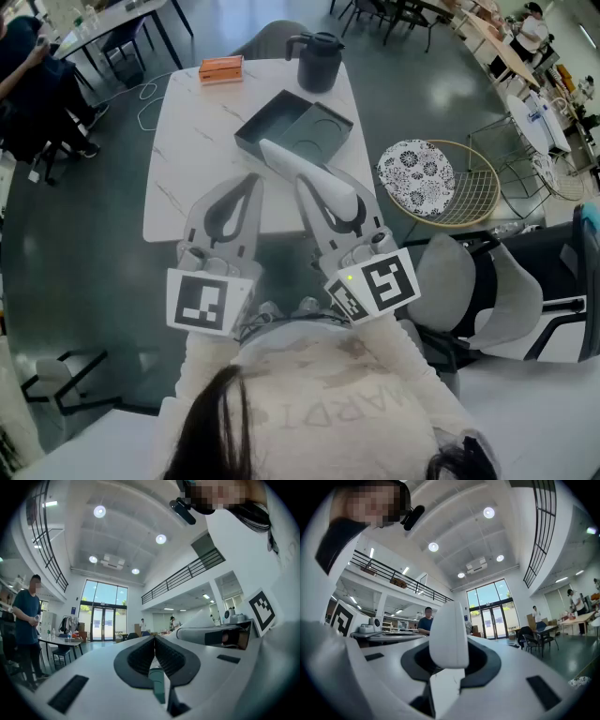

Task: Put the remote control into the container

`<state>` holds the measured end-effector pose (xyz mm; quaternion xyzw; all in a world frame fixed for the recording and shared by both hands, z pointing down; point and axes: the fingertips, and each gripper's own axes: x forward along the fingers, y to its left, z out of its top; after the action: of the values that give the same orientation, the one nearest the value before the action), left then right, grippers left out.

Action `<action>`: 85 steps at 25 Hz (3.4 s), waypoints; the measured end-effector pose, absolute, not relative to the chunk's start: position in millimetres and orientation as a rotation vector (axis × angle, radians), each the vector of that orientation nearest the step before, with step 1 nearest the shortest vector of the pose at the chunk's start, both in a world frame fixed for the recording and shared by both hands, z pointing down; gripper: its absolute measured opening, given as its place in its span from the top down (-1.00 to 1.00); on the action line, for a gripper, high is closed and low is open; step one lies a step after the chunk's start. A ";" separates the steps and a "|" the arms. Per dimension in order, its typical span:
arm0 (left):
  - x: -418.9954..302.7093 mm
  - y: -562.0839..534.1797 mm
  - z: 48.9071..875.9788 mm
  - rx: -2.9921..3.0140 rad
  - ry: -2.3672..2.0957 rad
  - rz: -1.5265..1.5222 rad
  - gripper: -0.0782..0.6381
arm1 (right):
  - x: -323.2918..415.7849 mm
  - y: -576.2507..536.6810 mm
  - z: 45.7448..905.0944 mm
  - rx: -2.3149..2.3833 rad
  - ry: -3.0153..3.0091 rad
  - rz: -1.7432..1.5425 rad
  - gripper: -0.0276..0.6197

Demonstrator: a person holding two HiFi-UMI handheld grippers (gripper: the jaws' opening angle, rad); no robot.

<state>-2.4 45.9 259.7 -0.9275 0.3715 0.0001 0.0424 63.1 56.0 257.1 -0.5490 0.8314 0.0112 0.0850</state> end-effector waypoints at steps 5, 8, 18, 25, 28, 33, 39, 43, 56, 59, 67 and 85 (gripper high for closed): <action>-2.0 49.6 259.7 -2.839 1.134 -0.004 0.75 | 63.1 60.1 257.5 -1.641 2.476 0.028 0.57; -1.7 50.5 259.6 -2.840 1.130 -0.006 0.75 | 62.6 61.0 258.3 -1.644 2.474 0.025 0.58; -3.2 53.2 259.7 -2.841 1.127 -0.003 0.75 | 60.6 63.2 258.9 -1.642 2.467 0.015 0.57; -5.9 54.1 259.9 -2.845 1.128 -0.002 0.75 | 57.5 61.3 257.5 -1.629 2.465 0.016 0.57; -7.4 54.5 259.6 -2.848 1.123 0.003 0.75 | 55.6 57.2 259.4 -1.637 2.473 0.020 0.58; -12.9 54.8 258.6 -2.857 1.101 0.015 0.75 | 52.4 44.4 266.0 -1.675 2.487 0.022 0.58; -27.1 53.5 258.6 -2.867 1.069 0.030 0.75 | 49.7 22.0 282.5 -1.748 2.485 -0.023 0.58; -36.7 54.1 261.9 -2.876 1.044 0.017 0.75 | 44.5 6.0 290.8 -1.792 2.491 -0.031 0.58; -53.3 26.6 270.2 -2.888 1.077 0.029 0.75 | 38.7 -65.3 323.7 -1.871 2.563 -0.093 0.58; -49.9 12.5 271.7 -2.880 1.091 0.033 0.75 | 42.9 -88.5 336.1 -1.873 2.585 -0.119 0.58; -34.2 -36.5 269.6 -2.863 1.150 0.022 0.75 | 55.6 -155.5 368.1 -1.862 2.672 -0.177 0.58; 7.8 -126.6 282.8 -2.826 1.287 -0.063 0.75 | 87.5 -256.7 456.9 -1.805 2.884 -0.431 0.58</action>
<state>7.8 -126.6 282.8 -0.9097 0.4144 -0.0202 0.0180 87.5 -256.7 456.9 -0.5208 0.8322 -0.1245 -0.1435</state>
